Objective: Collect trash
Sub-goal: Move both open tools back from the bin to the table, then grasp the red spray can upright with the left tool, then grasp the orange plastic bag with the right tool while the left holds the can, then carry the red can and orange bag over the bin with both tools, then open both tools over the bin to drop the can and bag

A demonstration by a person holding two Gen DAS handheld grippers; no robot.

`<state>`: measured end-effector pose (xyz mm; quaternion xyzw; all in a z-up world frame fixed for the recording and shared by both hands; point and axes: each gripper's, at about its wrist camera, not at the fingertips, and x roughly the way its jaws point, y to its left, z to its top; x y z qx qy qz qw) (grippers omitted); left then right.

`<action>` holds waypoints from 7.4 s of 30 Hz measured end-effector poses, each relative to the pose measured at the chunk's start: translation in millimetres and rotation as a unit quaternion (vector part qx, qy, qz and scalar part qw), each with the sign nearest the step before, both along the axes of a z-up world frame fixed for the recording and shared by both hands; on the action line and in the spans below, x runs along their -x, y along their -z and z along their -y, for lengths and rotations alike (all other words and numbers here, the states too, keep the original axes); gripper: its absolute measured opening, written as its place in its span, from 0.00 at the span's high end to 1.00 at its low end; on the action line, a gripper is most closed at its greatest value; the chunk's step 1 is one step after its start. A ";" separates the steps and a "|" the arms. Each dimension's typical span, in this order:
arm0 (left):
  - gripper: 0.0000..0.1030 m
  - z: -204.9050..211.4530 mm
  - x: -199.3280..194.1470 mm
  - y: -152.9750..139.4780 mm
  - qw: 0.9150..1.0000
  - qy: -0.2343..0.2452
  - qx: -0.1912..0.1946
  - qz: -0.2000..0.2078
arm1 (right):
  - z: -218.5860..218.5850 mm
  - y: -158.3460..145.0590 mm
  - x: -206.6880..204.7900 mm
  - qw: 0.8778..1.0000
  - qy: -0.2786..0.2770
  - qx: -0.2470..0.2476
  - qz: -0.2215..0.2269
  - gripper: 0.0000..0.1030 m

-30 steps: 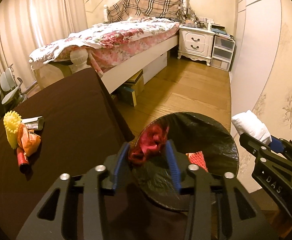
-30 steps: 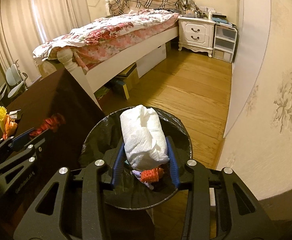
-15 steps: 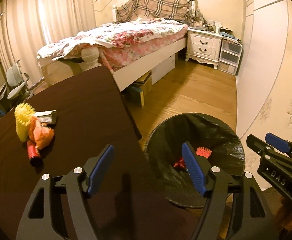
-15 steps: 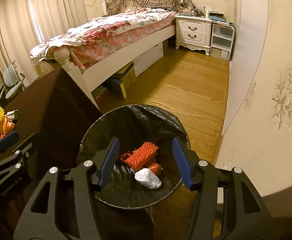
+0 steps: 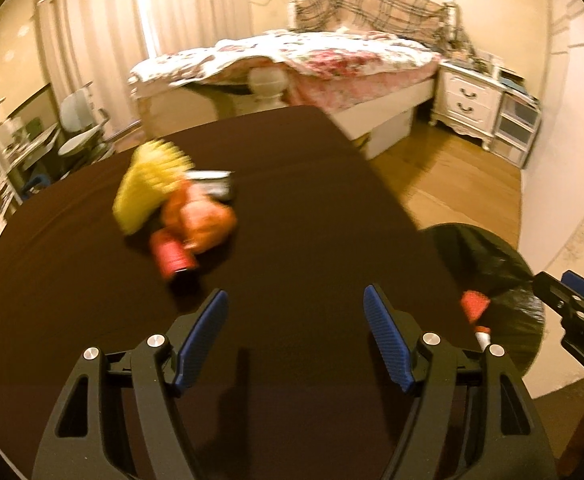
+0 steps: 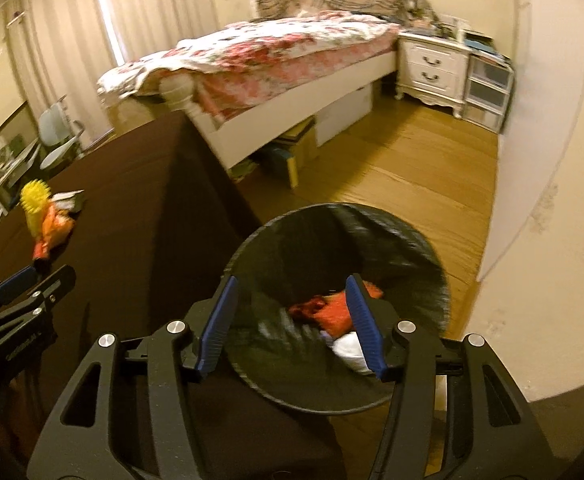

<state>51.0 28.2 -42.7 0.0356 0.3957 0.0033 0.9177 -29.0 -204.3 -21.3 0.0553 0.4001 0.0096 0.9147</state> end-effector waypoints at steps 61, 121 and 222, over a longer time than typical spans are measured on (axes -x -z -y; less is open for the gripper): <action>0.73 -146.0 -6.4 7.9 0.994 -0.095 0.053 -0.032 | -173.6 3.7 -38.7 0.984 -0.172 0.036 -0.028 0.44; 0.73 -169.5 27.6 8.0 0.991 -0.115 0.064 -0.014 | -178.9 -9.8 -2.0 0.981 -0.193 0.026 -0.002 0.53; 0.36 116.8 -9.6 -5.2 0.991 0.127 0.028 0.002 | 84.0 9.8 11.2 0.996 0.089 0.007 -0.001 0.44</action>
